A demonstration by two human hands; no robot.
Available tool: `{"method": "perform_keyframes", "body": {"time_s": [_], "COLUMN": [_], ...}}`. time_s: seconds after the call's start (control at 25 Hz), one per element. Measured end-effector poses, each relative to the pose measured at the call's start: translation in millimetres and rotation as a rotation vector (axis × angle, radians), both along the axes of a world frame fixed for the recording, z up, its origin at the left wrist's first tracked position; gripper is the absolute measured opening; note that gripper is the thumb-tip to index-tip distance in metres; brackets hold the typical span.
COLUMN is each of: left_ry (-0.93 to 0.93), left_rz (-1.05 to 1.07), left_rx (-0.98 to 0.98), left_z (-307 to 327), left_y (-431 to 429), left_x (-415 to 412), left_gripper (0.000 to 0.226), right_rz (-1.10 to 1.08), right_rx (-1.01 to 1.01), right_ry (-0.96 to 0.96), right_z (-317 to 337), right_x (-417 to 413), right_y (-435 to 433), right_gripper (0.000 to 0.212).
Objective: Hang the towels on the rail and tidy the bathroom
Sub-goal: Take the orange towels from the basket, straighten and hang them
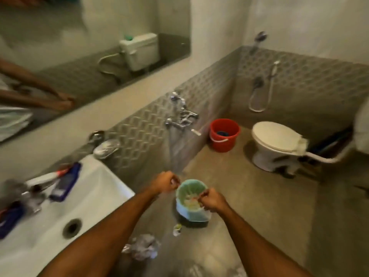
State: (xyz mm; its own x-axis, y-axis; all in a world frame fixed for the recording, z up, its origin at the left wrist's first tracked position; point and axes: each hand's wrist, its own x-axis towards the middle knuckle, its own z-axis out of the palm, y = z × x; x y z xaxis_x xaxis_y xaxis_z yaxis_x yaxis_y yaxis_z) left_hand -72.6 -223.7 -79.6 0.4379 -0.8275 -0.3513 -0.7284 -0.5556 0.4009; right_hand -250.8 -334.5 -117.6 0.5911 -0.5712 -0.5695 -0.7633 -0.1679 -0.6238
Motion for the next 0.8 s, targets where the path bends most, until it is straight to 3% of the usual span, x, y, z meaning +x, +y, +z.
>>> {"method": "perform_keyframes", "body": {"time_s": [0.08, 0.2, 0.32, 0.4, 0.52, 0.64, 0.72, 0.8], "left_ry": [-0.085, -0.34, -0.624, -0.851, -1.188, -1.325, -1.348, -1.158], "left_rz": [0.108, 0.214, 0.201, 0.239, 0.304, 0.437, 0.66, 0.939], "left_rx": [-0.103, -0.348, -0.589, -0.691, -0.769, -0.579, -0.196, 0.232], "left_z": [53.8, 182.2, 336.9, 447.7, 581.4, 650.5, 675.9, 690.2], "left_y": [42.8, 100.1, 142.4, 180.1, 243.5, 310.2, 355.9, 391.2], "left_x": [37.7, 85.9, 101.2, 96.1, 65.4, 32.1, 21.8, 11.9], "left_gripper": [0.026, 0.021, 0.019, 0.019, 0.02, 0.022, 0.026, 0.039], "right_rz": [0.063, 0.078, 0.199, 0.291, 0.474, 0.74, 0.974, 1.19], "right_rx": [0.0, 0.047, -0.041, -0.042, -0.003, 0.124, 0.128, 0.058], "right_ry": [-0.2, -0.599, -0.95, -1.181, -1.461, -1.541, -1.535, -1.51], "right_z": [45.1, 161.3, 292.2, 384.6, 508.3, 587.4, 622.0, 643.4], "right_x": [59.8, 153.2, 215.7, 242.9, 260.2, 260.6, 257.0, 253.8], "right_y": [19.4, 47.2, 88.4, 127.9, 194.6, 267.3, 320.6, 367.4], "right_gripper": [0.019, 0.033, 0.023, 0.023, 0.005, 0.01, 0.018, 0.036]}}
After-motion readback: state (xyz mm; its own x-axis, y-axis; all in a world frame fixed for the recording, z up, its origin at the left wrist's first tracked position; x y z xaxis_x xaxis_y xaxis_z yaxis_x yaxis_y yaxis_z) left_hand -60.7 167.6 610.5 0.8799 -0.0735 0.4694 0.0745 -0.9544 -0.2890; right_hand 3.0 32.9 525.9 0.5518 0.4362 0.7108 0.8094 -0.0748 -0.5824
